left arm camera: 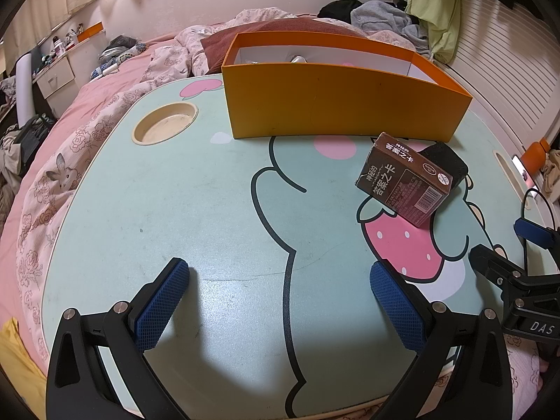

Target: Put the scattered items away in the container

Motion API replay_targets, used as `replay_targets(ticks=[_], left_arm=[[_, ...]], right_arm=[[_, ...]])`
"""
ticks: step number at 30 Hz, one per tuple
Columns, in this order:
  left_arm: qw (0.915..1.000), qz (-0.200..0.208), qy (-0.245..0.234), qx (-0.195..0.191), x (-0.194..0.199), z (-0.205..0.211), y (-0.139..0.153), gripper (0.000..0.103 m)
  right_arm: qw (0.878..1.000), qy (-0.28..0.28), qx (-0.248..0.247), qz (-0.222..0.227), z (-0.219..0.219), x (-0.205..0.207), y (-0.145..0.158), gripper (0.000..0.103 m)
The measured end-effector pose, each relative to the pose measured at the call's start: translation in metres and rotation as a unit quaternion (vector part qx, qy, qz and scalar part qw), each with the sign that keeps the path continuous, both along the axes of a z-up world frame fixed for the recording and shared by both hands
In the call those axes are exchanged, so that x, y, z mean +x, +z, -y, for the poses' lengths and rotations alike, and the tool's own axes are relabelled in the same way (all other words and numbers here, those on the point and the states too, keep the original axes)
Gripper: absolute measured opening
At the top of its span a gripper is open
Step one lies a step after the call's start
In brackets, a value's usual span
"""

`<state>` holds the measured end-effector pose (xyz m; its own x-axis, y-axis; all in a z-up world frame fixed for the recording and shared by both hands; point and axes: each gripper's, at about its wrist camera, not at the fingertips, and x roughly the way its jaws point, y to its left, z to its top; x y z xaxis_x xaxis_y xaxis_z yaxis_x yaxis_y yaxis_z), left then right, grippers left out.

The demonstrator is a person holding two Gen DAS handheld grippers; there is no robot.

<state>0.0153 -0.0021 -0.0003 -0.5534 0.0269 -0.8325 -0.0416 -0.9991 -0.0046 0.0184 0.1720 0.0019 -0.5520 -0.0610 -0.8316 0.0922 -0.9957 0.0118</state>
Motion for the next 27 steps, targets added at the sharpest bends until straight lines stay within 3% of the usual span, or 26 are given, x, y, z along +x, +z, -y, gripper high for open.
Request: replay_targets(ticks=[14, 18, 24, 27], left_arm=[[1.0, -0.001, -0.001, 0.0, 0.0, -0.001, -0.001, 0.103], [0.9993, -0.005, -0.023, 0.03, 0.002, -0.001, 0.004, 0.103], [0.9915, -0.074, -0.065, 0.085, 0.012, -0.004, 0.039, 0.103], [0.9879, -0.077, -0.093, 0.096, 0.005, -0.018, 0.048, 0.103]], right_arm=[[1.0, 0.0, -0.001, 0.0, 0.0, 0.0, 0.0, 0.103], [1.0, 0.0, -0.001, -0.001, 0.0, 0.0, 0.0, 0.103], [1.0, 0.0, -0.002, -0.001, -0.001, 0.0, 0.0, 0.103], [1.0, 0.001, -0.002, -0.001, -0.001, 0.0, 0.0, 0.103]])
